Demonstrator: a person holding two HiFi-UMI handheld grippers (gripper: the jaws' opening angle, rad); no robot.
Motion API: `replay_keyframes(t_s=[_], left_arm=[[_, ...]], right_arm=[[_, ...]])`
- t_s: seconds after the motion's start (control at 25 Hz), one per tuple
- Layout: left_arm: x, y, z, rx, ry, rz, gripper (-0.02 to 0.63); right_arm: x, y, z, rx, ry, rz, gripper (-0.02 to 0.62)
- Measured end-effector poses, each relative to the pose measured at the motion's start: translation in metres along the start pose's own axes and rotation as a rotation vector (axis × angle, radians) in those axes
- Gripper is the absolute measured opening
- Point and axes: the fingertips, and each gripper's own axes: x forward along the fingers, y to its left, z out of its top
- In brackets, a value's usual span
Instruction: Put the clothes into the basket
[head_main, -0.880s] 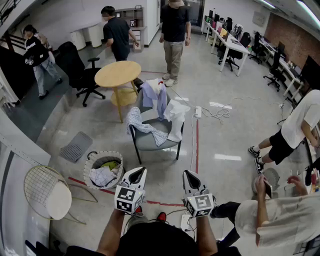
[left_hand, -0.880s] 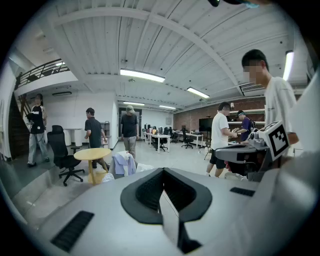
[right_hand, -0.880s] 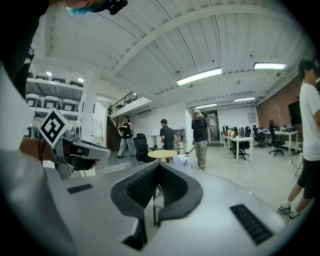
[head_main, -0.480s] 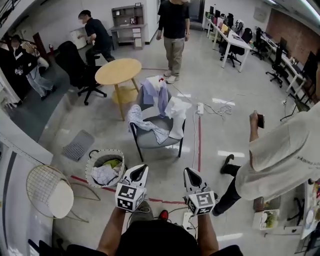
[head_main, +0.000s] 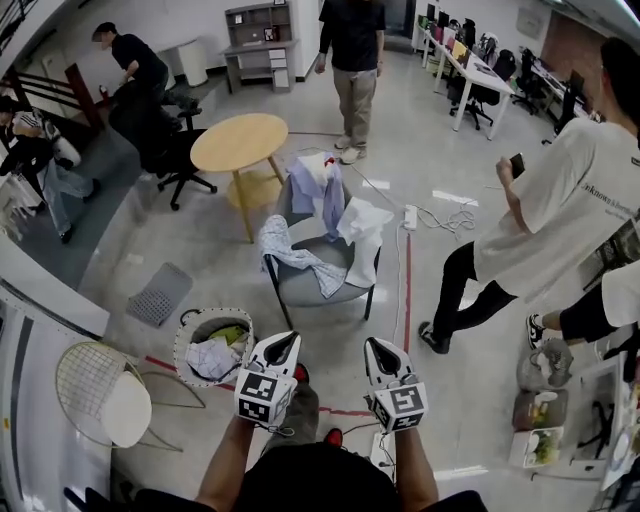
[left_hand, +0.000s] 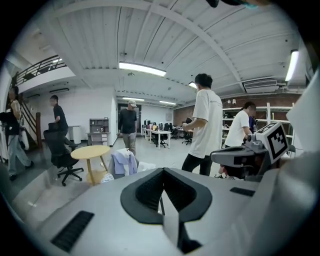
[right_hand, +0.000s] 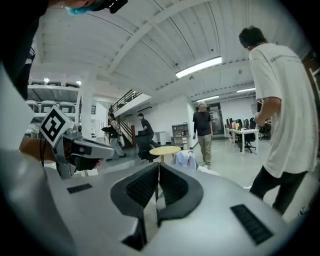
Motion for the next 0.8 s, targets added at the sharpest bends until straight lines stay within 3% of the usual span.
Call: replay_keyframes(t_s=[0.16,0.4,0.8], left_arm=[[0.033,0.037,0.017,-0.022,-0.007,-0.005,0.006],[0.068,0.128,0.043,-0.037,-0.034,0.031,0.006],[0.091,0.261,0.061,-0.098,-0.089,0.146,0.006]], right_arm=[[0.049,-0.011,0.017,-0.013,0.01,0.012,0.028],[0.141,-0.008,0.047,-0.044,0.016,0.028,0.028],[0.274,0.008,0.075,-0.082,0.034,0.108,0.028]])
